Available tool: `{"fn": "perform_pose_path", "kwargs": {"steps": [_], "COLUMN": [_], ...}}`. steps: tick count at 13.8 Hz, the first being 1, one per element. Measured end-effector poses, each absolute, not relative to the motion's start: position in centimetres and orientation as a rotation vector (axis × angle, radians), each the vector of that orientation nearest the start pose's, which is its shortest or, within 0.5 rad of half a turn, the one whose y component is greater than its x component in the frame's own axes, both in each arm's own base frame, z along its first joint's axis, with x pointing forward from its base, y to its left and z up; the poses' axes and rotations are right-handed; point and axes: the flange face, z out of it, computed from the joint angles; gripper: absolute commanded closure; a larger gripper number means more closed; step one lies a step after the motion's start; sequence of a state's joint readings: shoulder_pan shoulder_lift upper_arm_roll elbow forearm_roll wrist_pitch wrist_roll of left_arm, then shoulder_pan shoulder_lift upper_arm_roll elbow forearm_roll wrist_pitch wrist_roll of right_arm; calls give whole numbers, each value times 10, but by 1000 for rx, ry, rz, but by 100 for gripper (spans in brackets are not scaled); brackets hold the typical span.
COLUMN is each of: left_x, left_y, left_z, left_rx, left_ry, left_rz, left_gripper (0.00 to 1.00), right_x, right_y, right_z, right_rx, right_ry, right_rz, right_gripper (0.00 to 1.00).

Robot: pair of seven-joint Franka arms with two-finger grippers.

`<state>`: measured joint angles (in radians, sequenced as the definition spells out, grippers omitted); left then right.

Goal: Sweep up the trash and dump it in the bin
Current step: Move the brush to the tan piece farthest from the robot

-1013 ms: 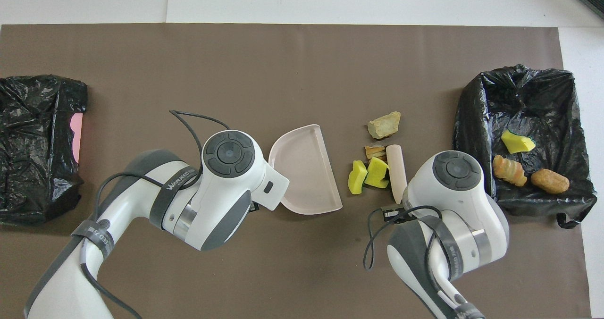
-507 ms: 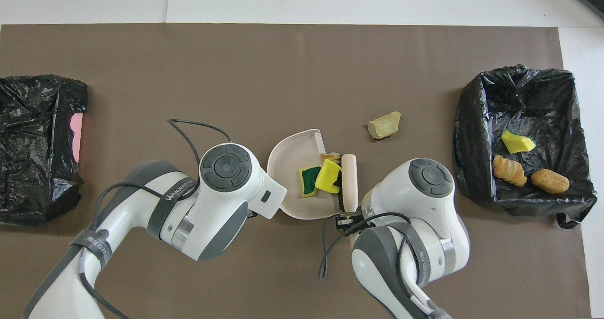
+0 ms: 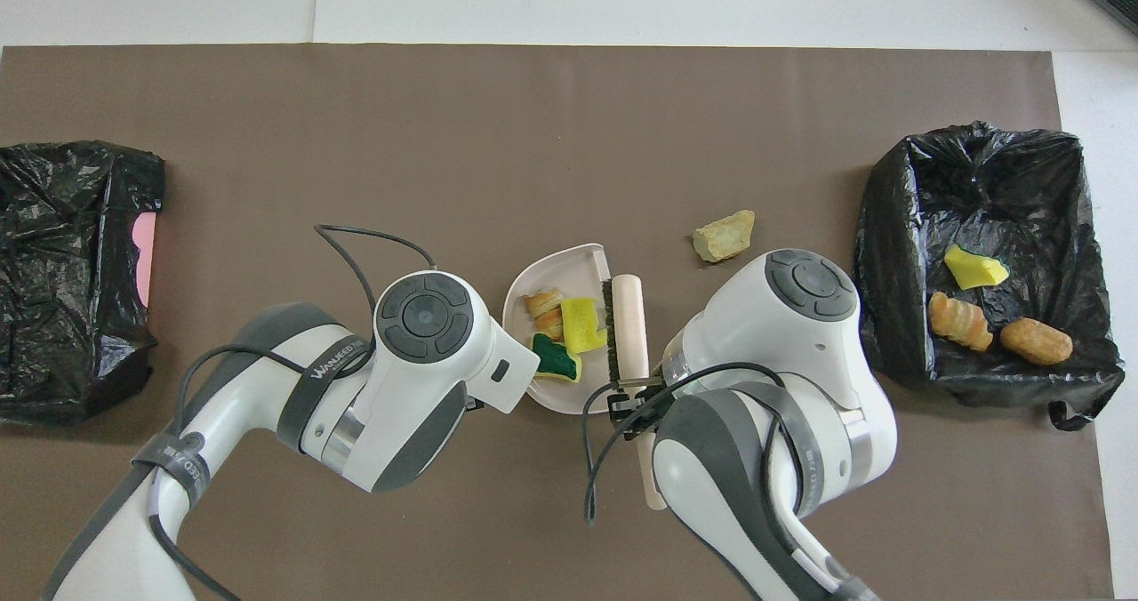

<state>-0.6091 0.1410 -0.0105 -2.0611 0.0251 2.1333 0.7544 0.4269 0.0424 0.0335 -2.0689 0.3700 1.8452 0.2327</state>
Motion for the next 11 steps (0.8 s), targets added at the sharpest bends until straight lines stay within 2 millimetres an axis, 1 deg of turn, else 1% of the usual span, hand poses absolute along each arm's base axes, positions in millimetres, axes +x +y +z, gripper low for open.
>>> {"fn": "perform_pose_path", "kwargs": {"steps": [2, 3, 4, 5, 7, 8, 9, 10, 11], "left_x": [461, 461, 461, 460, 460, 460, 460, 461, 461], "left_y": [-327, -327, -327, -327, -326, -326, -326, -326, -326], "left_z": [361, 361, 360, 360, 360, 360, 360, 360, 360], "left_rx": [-2428, -2450, -2467, -2477, -2489, -2500, -2512, -2520, -2524], "left_ry": [1966, 1938, 1914, 1901, 1884, 1869, 1852, 1841, 1834], "left_rz": [110, 111, 112, 112, 113, 113, 113, 112, 112], "left_gripper": [100, 100, 100, 100, 100, 100, 100, 100, 100], "right_x": [468, 476, 487, 501, 536, 553, 567, 580, 591], "right_y": [244, 234, 216, 192, 134, 108, 90, 80, 78], "right_z": [412, 415, 417, 418, 419, 416, 411, 402, 388], "right_rx": [-2987, -3042, -3095, -3143, -3217, -3253, -3286, -3312, -3327], "right_ry": [-197, -216, -216, -223, -275, -312, -348, -379, -404], "right_rz": [481, 442, 405, 376, 340, 335, 333, 322, 296], "right_gripper": [100, 100, 100, 100, 100, 100, 100, 100, 100]}}
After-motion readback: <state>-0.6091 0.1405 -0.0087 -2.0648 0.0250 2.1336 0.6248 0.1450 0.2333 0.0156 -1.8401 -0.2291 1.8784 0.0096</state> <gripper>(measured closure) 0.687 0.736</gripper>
